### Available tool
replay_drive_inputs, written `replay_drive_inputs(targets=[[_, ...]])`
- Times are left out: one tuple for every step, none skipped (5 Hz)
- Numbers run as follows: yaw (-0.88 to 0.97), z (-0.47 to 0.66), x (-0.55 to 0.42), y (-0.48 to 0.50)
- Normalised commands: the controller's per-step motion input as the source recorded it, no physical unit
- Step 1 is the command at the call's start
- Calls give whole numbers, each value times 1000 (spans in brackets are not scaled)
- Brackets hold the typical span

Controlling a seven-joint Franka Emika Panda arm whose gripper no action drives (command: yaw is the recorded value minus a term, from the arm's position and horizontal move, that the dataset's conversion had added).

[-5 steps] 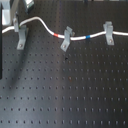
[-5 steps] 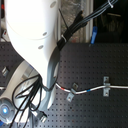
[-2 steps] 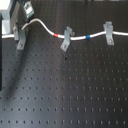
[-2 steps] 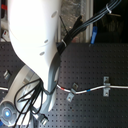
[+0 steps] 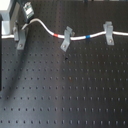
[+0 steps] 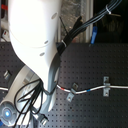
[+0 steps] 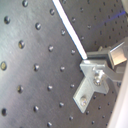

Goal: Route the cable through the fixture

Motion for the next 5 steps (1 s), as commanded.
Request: replay_drive_inputs(targets=[[197,0,-390,-4],[297,-54,-426,8],[266,-6,-134,244],[37,104,290,222],[66,46,87,37]])
